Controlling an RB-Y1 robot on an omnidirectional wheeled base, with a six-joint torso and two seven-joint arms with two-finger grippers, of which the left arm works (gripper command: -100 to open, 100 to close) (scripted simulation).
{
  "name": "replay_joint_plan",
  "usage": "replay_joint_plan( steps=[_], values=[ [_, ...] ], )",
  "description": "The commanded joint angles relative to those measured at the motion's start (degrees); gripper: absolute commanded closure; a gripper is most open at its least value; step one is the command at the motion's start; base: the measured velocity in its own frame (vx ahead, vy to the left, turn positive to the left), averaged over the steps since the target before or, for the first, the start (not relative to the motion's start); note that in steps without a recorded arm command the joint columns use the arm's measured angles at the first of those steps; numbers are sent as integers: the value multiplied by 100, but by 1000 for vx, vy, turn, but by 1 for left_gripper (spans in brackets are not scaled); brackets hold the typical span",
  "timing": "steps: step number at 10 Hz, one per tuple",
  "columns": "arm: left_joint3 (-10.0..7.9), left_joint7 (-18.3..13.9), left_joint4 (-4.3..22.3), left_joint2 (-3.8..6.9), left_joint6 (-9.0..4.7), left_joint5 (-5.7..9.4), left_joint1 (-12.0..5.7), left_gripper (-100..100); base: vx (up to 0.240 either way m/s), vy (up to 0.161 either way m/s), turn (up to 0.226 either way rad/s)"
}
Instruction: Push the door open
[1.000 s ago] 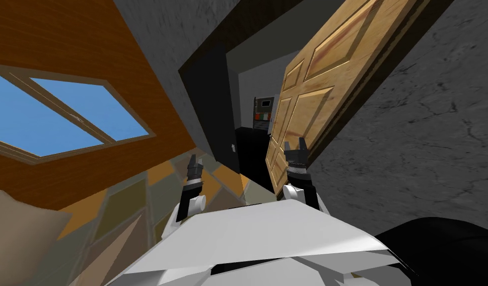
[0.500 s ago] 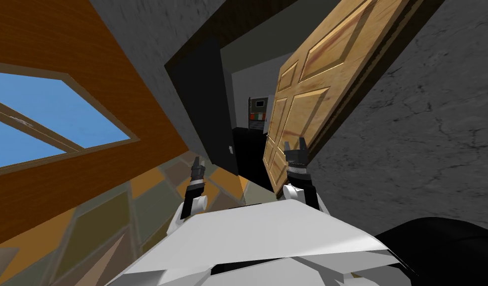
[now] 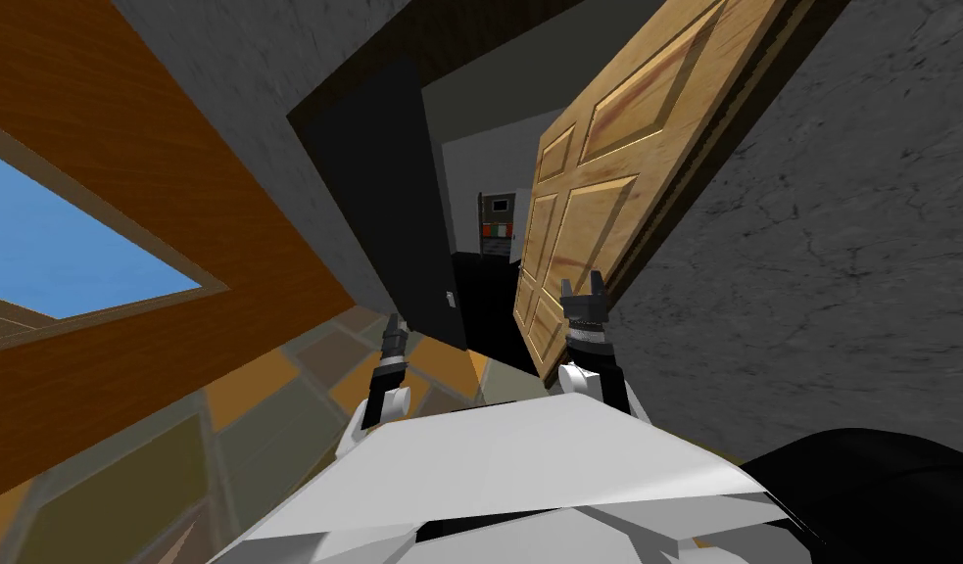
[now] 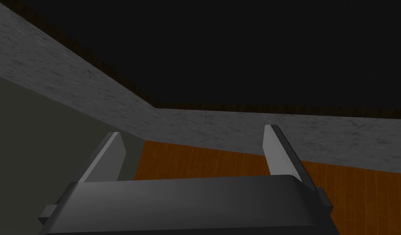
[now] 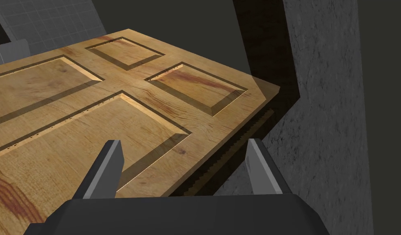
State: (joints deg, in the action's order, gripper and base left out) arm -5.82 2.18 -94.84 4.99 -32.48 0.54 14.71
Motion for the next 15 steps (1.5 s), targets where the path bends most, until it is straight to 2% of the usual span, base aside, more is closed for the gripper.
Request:
replay_joint_plan(
  steps=[1, 7, 15],
  values=[
    [-12, -21, 227, 10, -60, -25, -54, -100, 53, 97, -165],
    [-55, -80, 1036, -12, -233, -119, -282, -100, 49, 94, -182],
    [-109, -155, 2065, -110, -453, -239, -573, -100, 43, 104, -167]
  ],
)
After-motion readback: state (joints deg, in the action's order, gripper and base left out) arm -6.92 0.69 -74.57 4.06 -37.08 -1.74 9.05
